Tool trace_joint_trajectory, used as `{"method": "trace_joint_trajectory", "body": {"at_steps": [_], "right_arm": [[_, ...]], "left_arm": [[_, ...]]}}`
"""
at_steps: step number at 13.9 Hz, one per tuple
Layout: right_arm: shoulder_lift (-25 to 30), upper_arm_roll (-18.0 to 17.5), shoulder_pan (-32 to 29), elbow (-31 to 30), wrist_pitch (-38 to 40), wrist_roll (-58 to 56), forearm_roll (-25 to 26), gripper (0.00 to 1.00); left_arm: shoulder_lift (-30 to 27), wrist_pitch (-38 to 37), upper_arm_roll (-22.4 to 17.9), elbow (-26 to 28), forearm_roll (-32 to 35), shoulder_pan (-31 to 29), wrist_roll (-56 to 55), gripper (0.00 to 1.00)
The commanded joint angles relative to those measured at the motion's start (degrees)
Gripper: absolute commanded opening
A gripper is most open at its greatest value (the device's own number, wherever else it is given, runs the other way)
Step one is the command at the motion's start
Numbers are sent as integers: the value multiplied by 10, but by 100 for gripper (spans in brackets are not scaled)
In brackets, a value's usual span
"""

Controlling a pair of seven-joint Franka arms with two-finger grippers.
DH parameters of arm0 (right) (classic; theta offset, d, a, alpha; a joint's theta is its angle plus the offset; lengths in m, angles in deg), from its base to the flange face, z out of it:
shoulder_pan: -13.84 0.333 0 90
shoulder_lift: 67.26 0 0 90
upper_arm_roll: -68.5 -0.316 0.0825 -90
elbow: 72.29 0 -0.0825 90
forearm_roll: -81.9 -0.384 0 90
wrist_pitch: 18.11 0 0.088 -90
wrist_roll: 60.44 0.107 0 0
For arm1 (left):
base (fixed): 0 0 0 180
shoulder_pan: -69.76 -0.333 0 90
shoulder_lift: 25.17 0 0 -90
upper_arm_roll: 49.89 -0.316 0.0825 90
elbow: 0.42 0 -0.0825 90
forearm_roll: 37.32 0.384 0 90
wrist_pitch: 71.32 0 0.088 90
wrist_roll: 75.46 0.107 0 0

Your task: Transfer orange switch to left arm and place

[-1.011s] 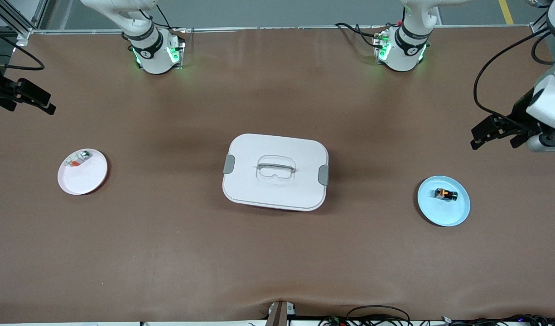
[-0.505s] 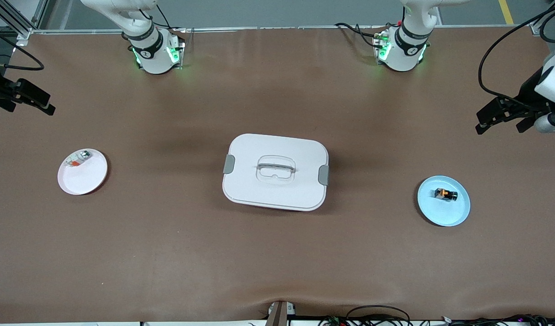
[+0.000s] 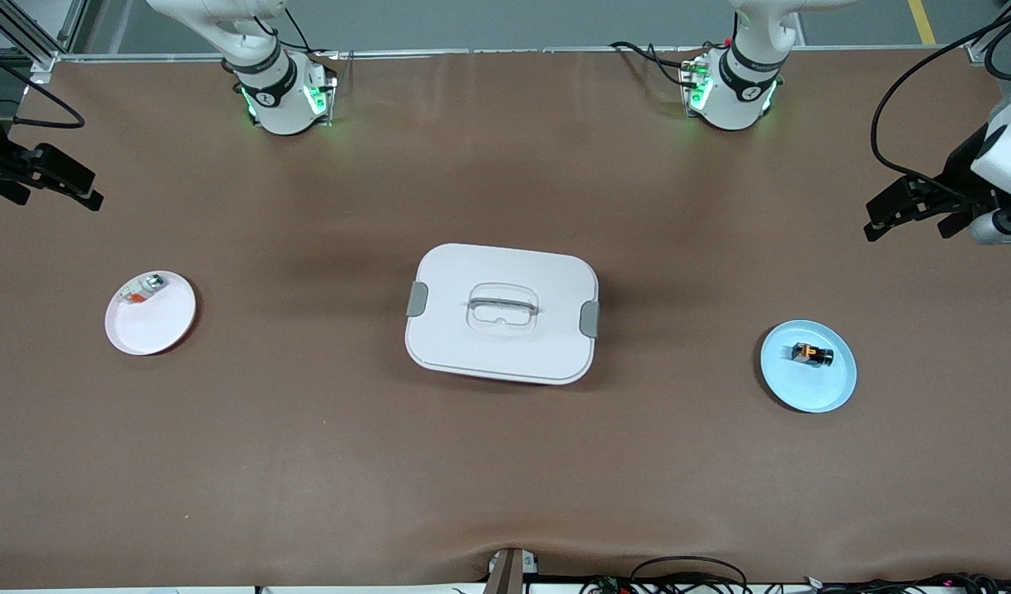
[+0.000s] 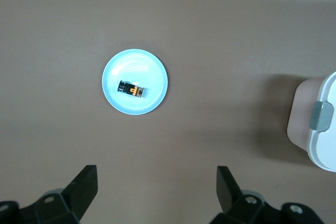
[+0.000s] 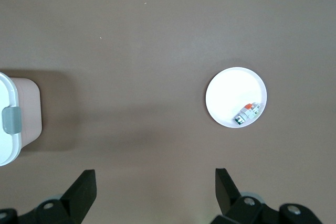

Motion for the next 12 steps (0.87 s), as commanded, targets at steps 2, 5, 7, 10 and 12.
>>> {"method": "trace_joint_trajectory", "body": {"at_steps": [2,5,7,10,12], "right_arm": [[12,-2,1,-10,-7,-18,11,100],[11,-2,2,-6,-12,-21,11,100],[11,-3,2,-7,-13,-21,11,100],[11,-2,1,-7,-13,-21,11,100],[11,-2,1,-6,-13,-21,10,100]], "left_arm": [[12,-12,3,-17,8,-7,36,100],[12,-12,4,-18,8,-4,30,100],[12,-12,4,-17,7,-5,30,100],[12,-12,4,-18,6,-6,33,100],[12,-12,4,-18,5,-6,32,100]]}}
